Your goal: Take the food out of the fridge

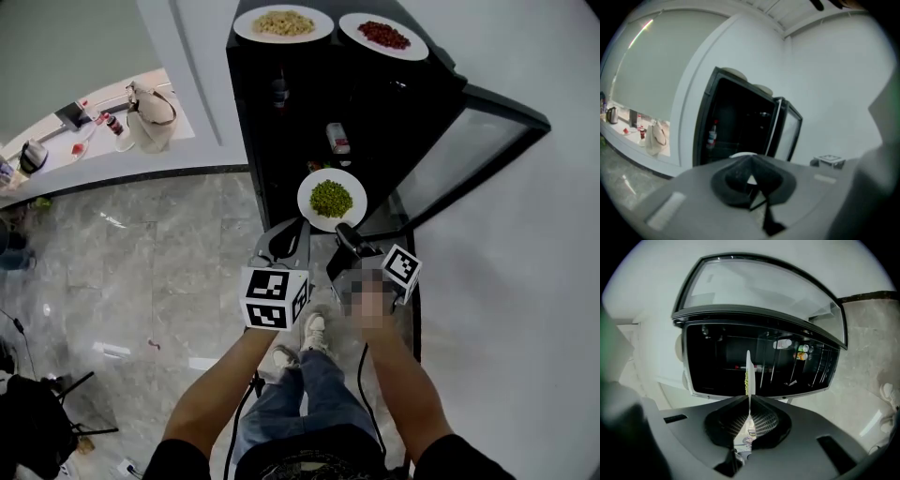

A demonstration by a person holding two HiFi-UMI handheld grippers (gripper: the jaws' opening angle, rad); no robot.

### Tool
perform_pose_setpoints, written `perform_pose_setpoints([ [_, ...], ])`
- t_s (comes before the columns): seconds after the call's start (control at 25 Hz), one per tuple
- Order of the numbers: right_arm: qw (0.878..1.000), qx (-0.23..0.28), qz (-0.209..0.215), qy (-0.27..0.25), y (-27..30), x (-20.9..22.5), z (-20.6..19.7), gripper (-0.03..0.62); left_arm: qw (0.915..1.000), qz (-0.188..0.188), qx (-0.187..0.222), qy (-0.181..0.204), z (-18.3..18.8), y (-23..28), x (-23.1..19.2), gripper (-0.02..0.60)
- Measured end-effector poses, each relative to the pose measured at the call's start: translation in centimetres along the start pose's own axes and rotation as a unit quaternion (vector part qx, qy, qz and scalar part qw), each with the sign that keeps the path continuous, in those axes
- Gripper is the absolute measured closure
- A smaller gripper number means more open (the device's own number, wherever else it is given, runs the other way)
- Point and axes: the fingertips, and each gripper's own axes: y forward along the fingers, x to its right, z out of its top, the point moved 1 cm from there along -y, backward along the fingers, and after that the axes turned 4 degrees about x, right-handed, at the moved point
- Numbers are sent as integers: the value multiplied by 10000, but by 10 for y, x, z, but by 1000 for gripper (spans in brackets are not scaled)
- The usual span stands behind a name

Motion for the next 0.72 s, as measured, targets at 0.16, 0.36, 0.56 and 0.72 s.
perform_pose_setpoints([
  [0.16,9999,27,109,-82,-25,-47,-14,585,9999,85,100,-5,30,-23,3,578],
  [0.36,9996,51,272,-91,-58,-94,-32,585,9996,227,135,-88,47,-55,10,578],
  [0.56,9987,-9,463,-198,-90,-131,-49,585,9993,266,216,-129,54,-79,18,578],
  [0.72,9985,21,520,-161,-103,-141,-54,585,9993,224,314,17,63,-86,26,578],
])
